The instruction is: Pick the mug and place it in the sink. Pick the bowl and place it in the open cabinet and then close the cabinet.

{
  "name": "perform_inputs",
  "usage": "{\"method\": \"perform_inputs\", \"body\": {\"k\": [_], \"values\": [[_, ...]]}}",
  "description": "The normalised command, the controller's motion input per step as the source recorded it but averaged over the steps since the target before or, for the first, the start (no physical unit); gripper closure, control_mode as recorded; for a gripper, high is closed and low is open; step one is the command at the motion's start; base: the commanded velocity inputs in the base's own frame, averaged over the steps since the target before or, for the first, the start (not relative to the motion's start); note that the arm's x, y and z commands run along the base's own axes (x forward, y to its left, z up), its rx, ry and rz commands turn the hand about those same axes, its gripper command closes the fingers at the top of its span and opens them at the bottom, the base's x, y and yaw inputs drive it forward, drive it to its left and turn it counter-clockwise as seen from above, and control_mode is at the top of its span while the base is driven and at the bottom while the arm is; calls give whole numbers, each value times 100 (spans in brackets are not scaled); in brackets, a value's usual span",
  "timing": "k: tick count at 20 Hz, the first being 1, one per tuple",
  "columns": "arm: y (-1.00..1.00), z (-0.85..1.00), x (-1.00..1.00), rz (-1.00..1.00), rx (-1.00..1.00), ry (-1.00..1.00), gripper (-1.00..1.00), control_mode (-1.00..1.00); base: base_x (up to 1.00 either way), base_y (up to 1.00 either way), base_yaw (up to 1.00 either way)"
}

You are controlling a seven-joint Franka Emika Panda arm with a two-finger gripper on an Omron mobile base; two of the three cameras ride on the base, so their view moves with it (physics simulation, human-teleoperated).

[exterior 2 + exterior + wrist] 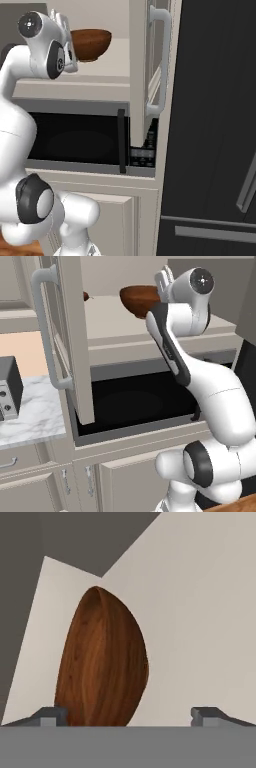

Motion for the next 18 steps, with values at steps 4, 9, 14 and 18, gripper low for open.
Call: {"method": "perform_inputs", "body": {"k": [4,9,14,18], "values": [[-17,45,-91,-1,9,0,-100,-100,0,0,0],[-17,39,-100,-1,10,0,-100,-100,0,0,0],[-14,0,-100,0,0,-25,-100,-100,0,0,0],[-17,0,-100,0,0,-29,-100,-100,0,0,0]]}}
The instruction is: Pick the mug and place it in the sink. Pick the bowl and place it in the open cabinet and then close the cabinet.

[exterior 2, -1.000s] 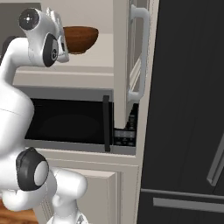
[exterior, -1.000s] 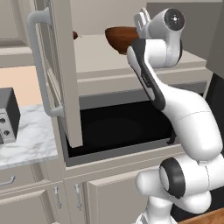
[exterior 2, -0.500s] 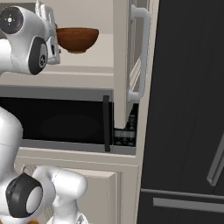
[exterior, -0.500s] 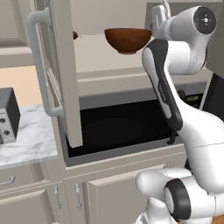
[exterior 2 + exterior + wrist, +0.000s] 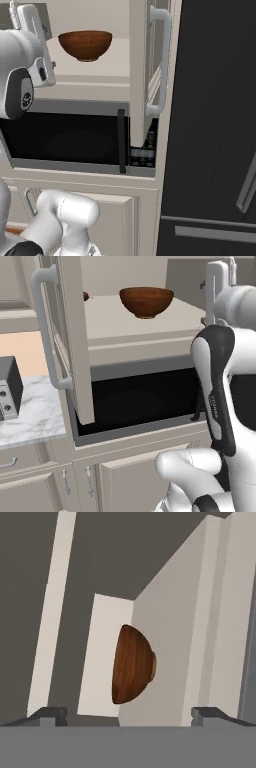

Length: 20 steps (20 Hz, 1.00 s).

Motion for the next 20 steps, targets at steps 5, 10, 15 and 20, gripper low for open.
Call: {"method": "perform_inputs", "body": {"k": [5,10,15,20], "values": [[-20,-1,-100,-3,5,-16,-100,-100,0,0,0],[-18,0,-100,-4,2,-19,-100,-100,0,0,0],[-24,7,-100,-7,6,-6,-100,-100,0,0,0],[-18,-7,-100,0,15,6,-100,-100,0,0,0]]}}
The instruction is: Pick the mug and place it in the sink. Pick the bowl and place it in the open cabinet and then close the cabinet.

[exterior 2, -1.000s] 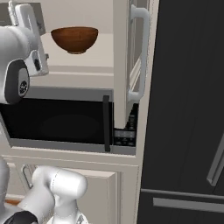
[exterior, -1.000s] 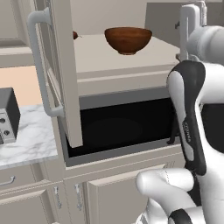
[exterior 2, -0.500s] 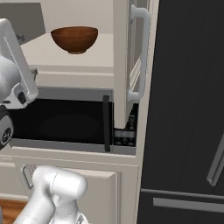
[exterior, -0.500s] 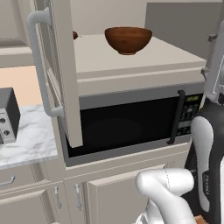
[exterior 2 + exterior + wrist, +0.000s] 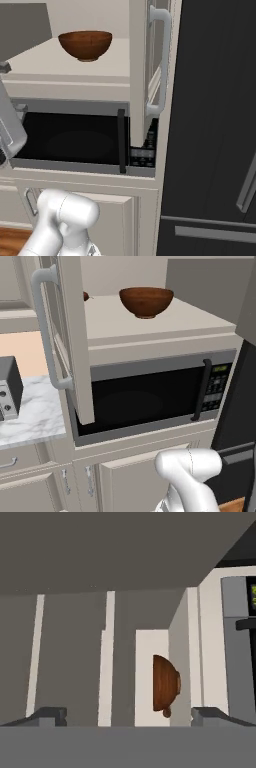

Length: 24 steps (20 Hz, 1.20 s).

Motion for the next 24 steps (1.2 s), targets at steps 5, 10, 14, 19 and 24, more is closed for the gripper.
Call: {"method": "perform_inputs", "body": {"k": [5,10,14,19,24], "values": [[-2,-4,-54,0,5,3,-100,-100,0,0,0],[-15,0,-15,0,6,18,-100,-100,0,0,0],[-47,-1,-31,0,9,18,-100,-100,0,0,0],[-47,-6,-37,0,3,2,-100,-100,0,0,0],[-38,-10,-19,0,0,0,-100,-100,0,0,0]]}}
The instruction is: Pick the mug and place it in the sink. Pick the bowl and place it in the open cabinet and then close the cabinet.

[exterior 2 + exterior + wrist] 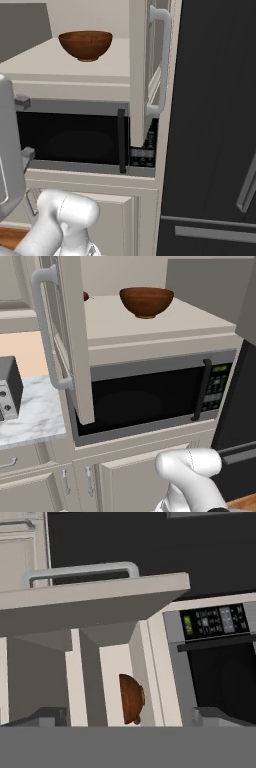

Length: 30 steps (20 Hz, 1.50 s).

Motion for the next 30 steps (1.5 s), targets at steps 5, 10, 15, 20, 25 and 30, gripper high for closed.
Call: {"method": "perform_inputs", "body": {"k": [5,10,15,20,25,30], "values": [[-32,-13,0,0,0,0,-100,-100,0,0,0],[-32,-20,11,0,0,0,-100,-100,0,0,0],[-15,-20,36,3,0,0,-100,-100,0,0,0],[-23,-9,18,5,0,0,-100,-100,0,0,0],[-40,-2,-2,1,0,-6,-100,-100,0,0,0],[-18,-4,7,2,0,-10,-100,-100,0,0,0]]}}
